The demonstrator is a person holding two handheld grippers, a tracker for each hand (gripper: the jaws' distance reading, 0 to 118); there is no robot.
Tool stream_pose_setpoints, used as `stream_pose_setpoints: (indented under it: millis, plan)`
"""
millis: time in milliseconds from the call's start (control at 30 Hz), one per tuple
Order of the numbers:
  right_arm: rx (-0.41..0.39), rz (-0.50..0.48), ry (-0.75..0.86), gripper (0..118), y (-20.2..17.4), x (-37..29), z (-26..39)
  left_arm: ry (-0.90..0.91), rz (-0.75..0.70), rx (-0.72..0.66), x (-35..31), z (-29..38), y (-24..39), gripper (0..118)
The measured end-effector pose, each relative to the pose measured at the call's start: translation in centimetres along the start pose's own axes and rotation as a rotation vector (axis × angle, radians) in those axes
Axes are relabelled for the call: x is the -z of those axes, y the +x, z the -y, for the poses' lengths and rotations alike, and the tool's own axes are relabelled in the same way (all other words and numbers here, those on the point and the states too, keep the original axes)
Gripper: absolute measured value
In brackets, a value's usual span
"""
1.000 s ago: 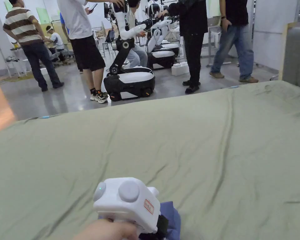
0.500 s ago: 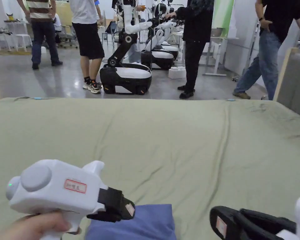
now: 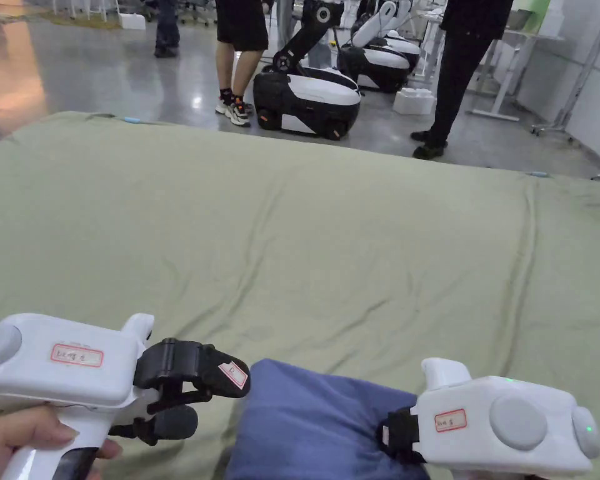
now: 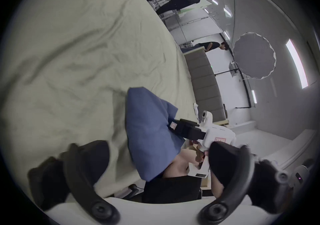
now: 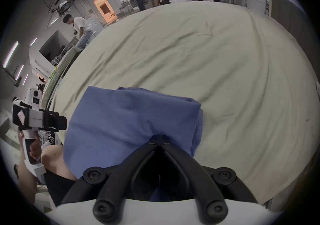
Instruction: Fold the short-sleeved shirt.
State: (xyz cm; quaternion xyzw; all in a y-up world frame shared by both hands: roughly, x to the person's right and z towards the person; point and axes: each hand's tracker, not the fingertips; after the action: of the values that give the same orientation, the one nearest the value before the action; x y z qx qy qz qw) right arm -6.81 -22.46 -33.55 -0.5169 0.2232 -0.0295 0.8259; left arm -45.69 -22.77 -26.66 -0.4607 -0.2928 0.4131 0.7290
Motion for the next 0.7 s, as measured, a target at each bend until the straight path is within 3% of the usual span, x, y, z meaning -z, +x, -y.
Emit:
stream_pose_setpoints:
  millis: [167, 200, 233, 300, 333, 367, 400, 467, 700]
  plan:
    - [0.021, -0.03, 0.008, 2, 0.6, -0.3, 0.5, -0.077, 0.069, -0.077, 5.5, -1.0, -1.2, 118]
    - [0.032, -0.037, 0.011, 2, 0.8, -0.4, 0.5, -0.103, 0.085, -0.069, 6.9, -0.9, -1.1, 117]
    - [0.037, -0.038, 0.012, 2, 0.7, -0.4, 0.6, -0.117, 0.078, -0.044, 8.0, -0.7, -0.7, 108]
    - [0.05, -0.038, 0.023, 2, 0.6, -1.1, 0.7, -0.141, -0.01, 0.053, 9.8, -0.4, 0.7, 104]
    - [0.05, -0.034, 0.031, 2, 0.5, -1.5, 0.9, -0.132, -0.097, 0.112, 10.0, -0.6, 0.6, 92]
    - [0.043, -0.039, 0.052, 2, 0.3, -2.1, 1.0, -0.127, -0.193, 0.17, 9.8, -0.8, 0.8, 49]
    - [0.041, -0.087, 0.09, 2, 0.3, -2.8, 1.1, -0.132, -0.113, 0.125, 9.2, -1.0, 0.3, 33]
    - [0.06, -0.152, 0.125, 2, 0.0, -4.3, 1.4, -0.136, -0.072, 0.084, 7.2, -1.7, 0.0, 31]
    - [-0.049, -0.252, 0.223, 2, -3.4, -9.6, 2.0, -0.072, -0.444, 0.311, -7.8, -5.4, 3.6, 30]
